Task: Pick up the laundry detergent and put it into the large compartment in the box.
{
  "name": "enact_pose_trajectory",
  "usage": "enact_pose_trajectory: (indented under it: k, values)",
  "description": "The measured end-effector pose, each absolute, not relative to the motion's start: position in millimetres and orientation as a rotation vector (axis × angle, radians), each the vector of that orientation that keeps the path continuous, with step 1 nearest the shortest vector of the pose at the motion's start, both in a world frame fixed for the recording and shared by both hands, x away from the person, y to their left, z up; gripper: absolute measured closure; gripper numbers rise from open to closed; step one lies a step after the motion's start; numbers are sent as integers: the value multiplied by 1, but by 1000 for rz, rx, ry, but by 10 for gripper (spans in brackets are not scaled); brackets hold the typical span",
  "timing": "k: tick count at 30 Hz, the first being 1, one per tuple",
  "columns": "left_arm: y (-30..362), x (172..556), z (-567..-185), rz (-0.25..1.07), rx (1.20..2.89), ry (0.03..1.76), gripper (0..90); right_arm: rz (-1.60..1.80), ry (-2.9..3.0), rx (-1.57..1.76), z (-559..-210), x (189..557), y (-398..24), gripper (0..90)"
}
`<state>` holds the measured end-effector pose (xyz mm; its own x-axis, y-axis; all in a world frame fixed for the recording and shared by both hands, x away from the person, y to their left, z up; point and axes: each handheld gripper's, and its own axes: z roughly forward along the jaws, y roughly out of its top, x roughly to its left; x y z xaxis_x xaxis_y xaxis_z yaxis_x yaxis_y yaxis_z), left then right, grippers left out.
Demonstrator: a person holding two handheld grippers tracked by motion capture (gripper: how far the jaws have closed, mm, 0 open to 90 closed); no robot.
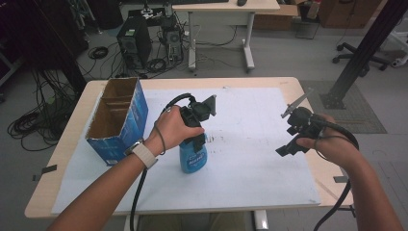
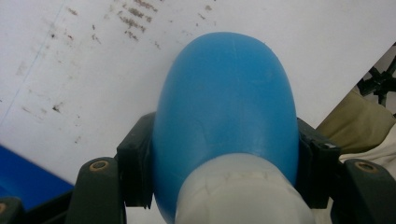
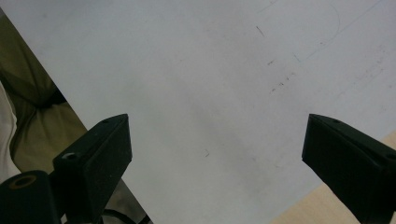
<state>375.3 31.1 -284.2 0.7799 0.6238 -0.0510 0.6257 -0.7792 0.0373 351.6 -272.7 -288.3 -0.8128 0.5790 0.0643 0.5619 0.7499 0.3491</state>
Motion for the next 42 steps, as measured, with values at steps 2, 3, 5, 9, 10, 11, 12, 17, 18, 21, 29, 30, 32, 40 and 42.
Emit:
enact_pose_trajectory:
  k: [2, 3, 5, 9, 10, 11, 12, 17, 18, 21, 29, 30, 32, 40, 42]
  values:
    - [31, 375, -284, -52, 2913, 1025, 370, 556, 2894, 942, -288, 352, -272, 85]
    - [31, 375, -284, -53, 2915, 1022, 370, 556, 2894, 943, -288, 352, -272, 85]
    - [32, 376, -284, -55, 2908, 1027, 370, 554, 2895, 944, -288, 352, -272, 85]
    - [32, 376, -283, -61, 2910, 1043, 371, 553, 2895, 943, -288, 352, -272, 85]
    - [32, 376, -283, -63, 2913, 1045, 372, 556, 2894, 944, -288, 352, -272, 85]
    - [32, 376, -283, -61, 2911, 1044, 372, 556, 2893, 945, -288, 352, -272, 85]
    - [32, 376, -283, -59, 2911, 1045, 372, 557, 2894, 943, -288, 352, -272, 85]
    - [32, 375, -280, -42, 2907, 1045, 372, 557, 2895, 945, -289, 352, -272, 85]
    - [32, 375, -280, -39, 2906, 1047, 373, 555, 2896, 946, -289, 352, -272, 85]
    - [33, 375, -276, -34, 2911, 1048, 372, 555, 2895, 945, -289, 353, -272, 85]
    - [35, 374, -267, -34, 2889, 1070, 372, 553, 2895, 941, -288, 353, -271, 85]
    - [35, 374, -266, -34, 2889, 1071, 372, 554, 2895, 940, -288, 353, -271, 85]
    - [36, 374, -263, -36, 2886, 1079, 373, 559, 2896, 937, -288, 352, -271, 85]
    - [38, 372, -248, -19, 2869, 1112, 372, 556, 2893, 934, -287, 352, -270, 85]
    - [38, 371, -245, -13, 2864, 1119, 372, 556, 2892, 933, -286, 352, -270, 85]
